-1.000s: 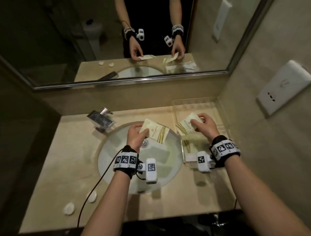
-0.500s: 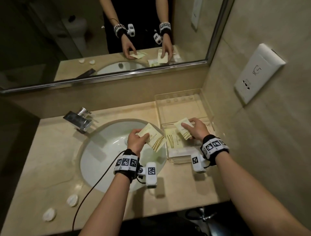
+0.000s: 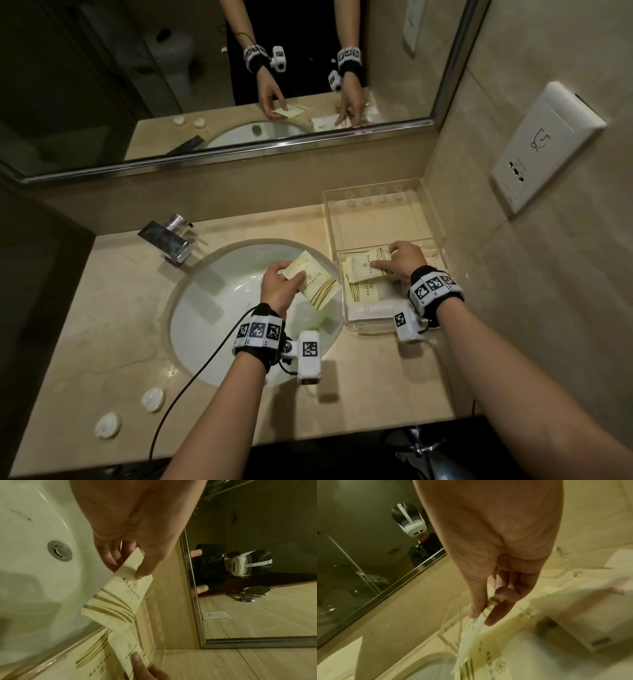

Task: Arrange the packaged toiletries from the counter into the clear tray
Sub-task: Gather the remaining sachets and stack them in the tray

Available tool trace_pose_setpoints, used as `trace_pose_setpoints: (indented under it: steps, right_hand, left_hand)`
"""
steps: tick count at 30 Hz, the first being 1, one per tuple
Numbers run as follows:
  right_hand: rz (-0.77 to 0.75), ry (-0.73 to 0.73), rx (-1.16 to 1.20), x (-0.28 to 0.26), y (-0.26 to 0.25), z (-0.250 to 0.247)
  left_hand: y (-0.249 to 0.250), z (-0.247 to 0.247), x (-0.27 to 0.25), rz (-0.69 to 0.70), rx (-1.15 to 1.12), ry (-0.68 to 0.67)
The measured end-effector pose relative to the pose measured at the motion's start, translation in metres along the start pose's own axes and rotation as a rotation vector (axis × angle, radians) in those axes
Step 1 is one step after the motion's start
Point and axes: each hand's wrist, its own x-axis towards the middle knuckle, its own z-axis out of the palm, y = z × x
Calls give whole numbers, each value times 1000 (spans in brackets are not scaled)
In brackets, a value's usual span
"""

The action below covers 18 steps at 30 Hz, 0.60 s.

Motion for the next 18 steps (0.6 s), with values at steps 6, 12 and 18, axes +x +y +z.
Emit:
trace_pose_setpoints:
  steps: [6, 12, 18]
  right_hand:
    - [12, 49, -90, -3, 3, 12]
    - [57, 78, -138, -4, 4, 22]
    - [38, 83, -125, -4, 5, 24]
  left_hand:
    - [-1, 1, 2, -6, 0, 5]
    - [-3, 3, 2, -6, 16, 4]
    - [-5, 4, 1, -8, 20, 1]
